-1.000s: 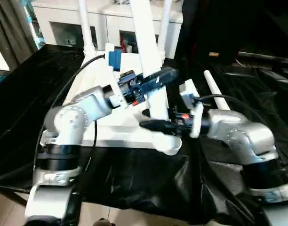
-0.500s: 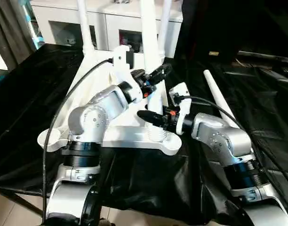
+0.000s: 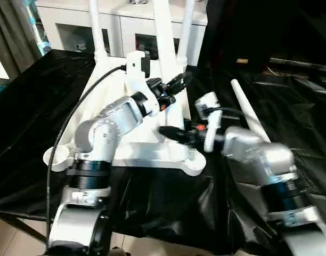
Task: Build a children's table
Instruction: Pick table leg
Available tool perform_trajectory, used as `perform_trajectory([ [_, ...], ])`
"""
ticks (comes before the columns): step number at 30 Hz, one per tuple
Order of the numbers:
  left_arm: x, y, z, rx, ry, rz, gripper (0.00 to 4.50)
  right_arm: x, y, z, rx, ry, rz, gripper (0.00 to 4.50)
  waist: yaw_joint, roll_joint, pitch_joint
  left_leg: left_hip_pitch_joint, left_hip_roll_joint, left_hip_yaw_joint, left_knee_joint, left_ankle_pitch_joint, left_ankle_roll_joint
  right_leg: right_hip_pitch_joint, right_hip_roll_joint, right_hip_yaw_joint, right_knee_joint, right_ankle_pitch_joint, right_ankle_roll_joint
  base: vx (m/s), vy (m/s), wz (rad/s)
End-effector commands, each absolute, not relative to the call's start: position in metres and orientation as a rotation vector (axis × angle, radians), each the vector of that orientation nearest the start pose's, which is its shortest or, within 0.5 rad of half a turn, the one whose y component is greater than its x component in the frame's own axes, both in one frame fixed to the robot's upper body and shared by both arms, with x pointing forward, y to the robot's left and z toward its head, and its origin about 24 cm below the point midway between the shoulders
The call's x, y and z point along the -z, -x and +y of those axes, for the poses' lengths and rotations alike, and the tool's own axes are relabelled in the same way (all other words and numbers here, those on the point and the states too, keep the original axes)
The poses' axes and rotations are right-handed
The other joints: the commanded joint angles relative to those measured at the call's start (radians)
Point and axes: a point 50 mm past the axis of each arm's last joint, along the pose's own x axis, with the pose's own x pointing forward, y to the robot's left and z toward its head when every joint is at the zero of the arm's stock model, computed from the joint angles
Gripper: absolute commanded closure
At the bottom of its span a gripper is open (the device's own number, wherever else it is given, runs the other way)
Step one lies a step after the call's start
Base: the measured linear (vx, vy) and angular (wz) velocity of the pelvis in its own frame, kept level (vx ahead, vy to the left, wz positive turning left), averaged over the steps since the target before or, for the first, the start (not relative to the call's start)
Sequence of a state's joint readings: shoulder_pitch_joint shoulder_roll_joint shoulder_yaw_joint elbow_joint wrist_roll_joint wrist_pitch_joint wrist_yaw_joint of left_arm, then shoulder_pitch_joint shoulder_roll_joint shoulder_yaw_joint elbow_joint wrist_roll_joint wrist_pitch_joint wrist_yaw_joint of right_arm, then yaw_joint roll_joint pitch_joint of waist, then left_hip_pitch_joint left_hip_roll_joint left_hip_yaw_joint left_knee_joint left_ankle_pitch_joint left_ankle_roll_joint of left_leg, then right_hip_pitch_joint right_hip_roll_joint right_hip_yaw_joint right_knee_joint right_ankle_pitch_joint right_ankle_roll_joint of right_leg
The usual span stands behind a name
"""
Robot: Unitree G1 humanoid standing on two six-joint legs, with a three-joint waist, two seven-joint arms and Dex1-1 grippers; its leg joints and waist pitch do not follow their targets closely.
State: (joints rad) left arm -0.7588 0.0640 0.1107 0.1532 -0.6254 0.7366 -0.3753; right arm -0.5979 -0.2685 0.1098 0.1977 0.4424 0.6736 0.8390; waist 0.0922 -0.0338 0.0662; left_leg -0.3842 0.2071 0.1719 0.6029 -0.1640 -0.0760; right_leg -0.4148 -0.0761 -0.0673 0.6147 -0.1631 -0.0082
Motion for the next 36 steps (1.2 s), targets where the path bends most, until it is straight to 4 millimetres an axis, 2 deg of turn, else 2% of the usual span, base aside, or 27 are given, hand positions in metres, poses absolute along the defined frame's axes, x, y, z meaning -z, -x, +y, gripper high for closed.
perform_trajectory([
  [1, -0.197, -0.341, 0.07, 0.874, 0.437, 0.051, 2.65, -0.125, -0.323, -0.102, -1.119, -0.155, 0.294, 1.44, 0.004, -0.008, -0.082, 0.013, 0.013, 0.003, -0.064, -0.149, 0.0, 0.064, -0.054, 0.039, -0.068, -0.207, -0.157, 0.0, 0.0, 0.0],
  [2, -0.198, -0.339, 0.068, 0.905, 0.424, 0.048, 2.65, -0.125, -0.322, -0.105, -1.14, -0.142, 0.305, 1.44, 0.005, -0.012, -0.083, 0.013, 0.013, 0.003, -0.063, -0.145, 0.003, 0.065, -0.053, 0.038, -0.067, -0.207, -0.158, 0.0, 0.0, 0.0],
  [7, -0.199, -0.334, 0.065, 0.965, 0.413, 0.05, 2.65, -0.126, -0.318, -0.113, -1.211, -0.096, 0.339, 1.43, 0.008, -0.013, -0.082, 0.012, 0.013, 0.004, -0.061, -0.139, 0.013, 0.065, -0.053, 0.039, -0.066, -0.201, -0.165, 0.0, 0.0, 0.0],
  [8, -0.199, -0.333, 0.064, 0.978, 0.409, 0.051, 2.65, -0.127, -0.318, -0.114, -1.22, -0.098, 0.348, 1.43, 0.007, -0.017, -0.082, 0.011, 0.013, 0.004, -0.061, -0.139, 0.014, 0.065, -0.053, 0.038, -0.066, -0.208, -0.164, 0.0, 0.0, 0.0],
  [10, -0.199, -0.332, 0.063, 0.991, 0.401, 0.052, 2.65, -0.127, -0.318, -0.115, -1.229, -0.105, 0.361, 1.43, 0.007, -0.015, -0.082, 0.012, 0.014, 0.004, -0.061, -0.138, 0.014, 0.064, -0.053, 0.038, -0.066, -0.213, -0.166, 0.0, 0.0, 0.0],
  [11, -0.199, -0.331, 0.062, 0.999, 0.396, 0.053, 2.65, -0.127, -0.318, -0.115, -1.233, -0.104, 0.369, 1.43, 0.004, -0.019, -0.081, 0.011, 0.013, 0.004, -0.06, -0.141, 0.013, 0.064, -0.053, 0.038, -0.067, -0.223, -0.164, 0.0, 0.0, 0.0],
  [19, -0.198, -0.326, 0.058, 1.061, 0.363, 0.067, 2.65, -0.124, -0.318, -0.113, -1.251, -0.095, 0.389, 1.43, 0.004, -0.016, -0.083, 0.013, 0.015, 0.004, -0.06, -0.132, 0.014, 0.063, -0.053, 0.038, -0.064, -0.201, -0.177, 0.0, 0.0, 0.0],
  [24, -0.197, -0.325, 0.057, 1.072, 0.356, 0.07, 2.65, -0.126, -0.318, -0.113, -1.26, -0.103, 0.391, 1.43, 0.004, -0.016, -0.083, 0.013, 0.014, 0.004, -0.059, -0.135, 0.011, 0.063, -0.053, 0.038, -0.065, -0.209, -0.171, 0.0, 0.0, 0.0],
  [27, -0.197, -0.325, 0.057, 1.074, 0.356, 0.07, 2.65, -0.125, -0.318, -0.113, -1.262, -0.108, 0.395, 1.77, 0.004, -0.017, -0.083, 0.013, 0.014, 0.004, -0.059, -0.129, 0.013, 0.064, -0.052, 0.038, -0.063, -0.199, -0.174, 0.0, 0.0, 0.0],
  [29, -0.197, -0.325, 0.057, 1.078, 0.357, 0.069, 2.65, -0.124, -0.318, -0.113, -1.261, -0.115, 0.402, 1.81, 0.004, -0.019, -0.084, 0.012, 0.014, 0.005, -0.059, -0.127, 0.016, 0.064, -0.052, 0.038, -0.063, -0.194, -0.176, 0.0, 0.0, 0.0],
  [34, -0.197, -0.324, 0.057, 1.08, 0.359, 0.068, 2.65, -0.122, -0.318, -0.113, -1.258, -0.135, 0.409, 2.42, 0.005, -0.018, -0.083, 0.012, 0.014, 0.004, -0.059, -0.128, 0.015, 0.064, -0.053, 0.038, -0.063, -0.203, -0.174, 0.0, 0.0, 0.0],
  [36, -0.197, -0.325, 0.058, 1.073, 0.36, 0.068, 2.65, -0.121, -0.318, -0.113, -1.257, -0.144, 0.412, 2.5, 0.005, -0.018, -0.083, 0.012, 0.014, 0.005, -0.059, -0.127, 0.015, 0.064, -0.053, 0.038, -0.064, -0.201, -0.175, 0.0, 0.0, 0.0],
])
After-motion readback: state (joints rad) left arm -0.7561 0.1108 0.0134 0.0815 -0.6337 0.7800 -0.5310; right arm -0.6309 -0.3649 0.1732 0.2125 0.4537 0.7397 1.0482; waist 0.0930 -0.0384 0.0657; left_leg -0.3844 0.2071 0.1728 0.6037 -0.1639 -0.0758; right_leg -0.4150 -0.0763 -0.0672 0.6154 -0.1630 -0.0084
